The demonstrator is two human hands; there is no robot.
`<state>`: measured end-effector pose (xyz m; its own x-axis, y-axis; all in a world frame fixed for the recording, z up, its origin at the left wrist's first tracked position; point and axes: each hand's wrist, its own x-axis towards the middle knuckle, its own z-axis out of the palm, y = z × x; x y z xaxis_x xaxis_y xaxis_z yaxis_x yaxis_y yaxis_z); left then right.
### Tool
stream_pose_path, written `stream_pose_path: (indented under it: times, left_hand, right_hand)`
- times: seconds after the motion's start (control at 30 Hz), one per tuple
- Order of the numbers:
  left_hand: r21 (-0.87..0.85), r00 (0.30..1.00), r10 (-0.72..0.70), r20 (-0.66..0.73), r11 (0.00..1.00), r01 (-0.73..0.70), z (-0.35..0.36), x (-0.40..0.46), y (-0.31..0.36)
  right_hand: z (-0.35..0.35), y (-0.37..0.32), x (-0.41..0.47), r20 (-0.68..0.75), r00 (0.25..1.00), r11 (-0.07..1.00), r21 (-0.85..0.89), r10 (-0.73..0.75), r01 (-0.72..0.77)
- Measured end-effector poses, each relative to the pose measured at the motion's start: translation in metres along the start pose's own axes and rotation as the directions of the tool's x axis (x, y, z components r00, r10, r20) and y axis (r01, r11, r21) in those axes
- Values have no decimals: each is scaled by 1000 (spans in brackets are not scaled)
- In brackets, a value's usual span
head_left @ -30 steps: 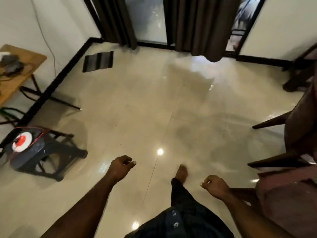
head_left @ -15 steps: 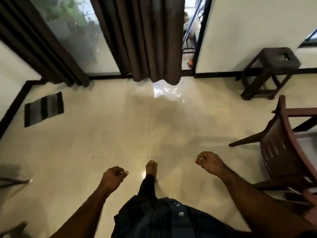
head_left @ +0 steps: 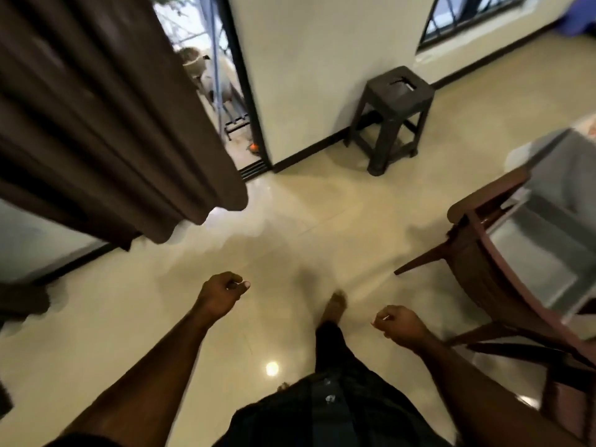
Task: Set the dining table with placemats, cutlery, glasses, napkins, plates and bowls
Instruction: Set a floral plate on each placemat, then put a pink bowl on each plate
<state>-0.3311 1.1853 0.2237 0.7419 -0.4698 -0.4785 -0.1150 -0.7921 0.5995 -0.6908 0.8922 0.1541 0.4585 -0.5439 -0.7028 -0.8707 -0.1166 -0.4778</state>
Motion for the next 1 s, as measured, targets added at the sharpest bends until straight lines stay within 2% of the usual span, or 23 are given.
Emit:
stream_pose_path:
  times: [0.2,0.33,0.5,0.67,0.77,0.83,0.93,1.0]
  left_hand:
    - [54,994,18,109,998,-23,22,140,102]
    - [19,988,8,153,1000,-11,26,216,178]
    - [11,974,78,214,997,-82,37,310,282]
    - [82,937,158,310,978,-192,66,421,393]
    - [152,873,217,436,939,-309,104,501,463]
    - [239,816,253,520,874,-423,135,536,513]
    - [298,668,301,681,719,-628,187,561,616]
    - [305,584,290,758,634,-711,221,562,677]
  right_hand:
    - [-73,-49,115,4,998,997,33,63,-63]
    - [-159,-111,170,6,1000,1000,8,-9,8]
    - [-279,-163,236,-135,990,993,107,-31,46]
    - [-360,-156,301,-250,963,960,278,103,-30]
    - [-384,-122,335,-295,921,916,380,253,-130]
    - [-395,-105,342,-276,896,876,436,348,-206]
    - [-414,-88,341,-282,826,799,525,488,-293]
    - [-418,-82,331,-292,776,736,607,559,-301]
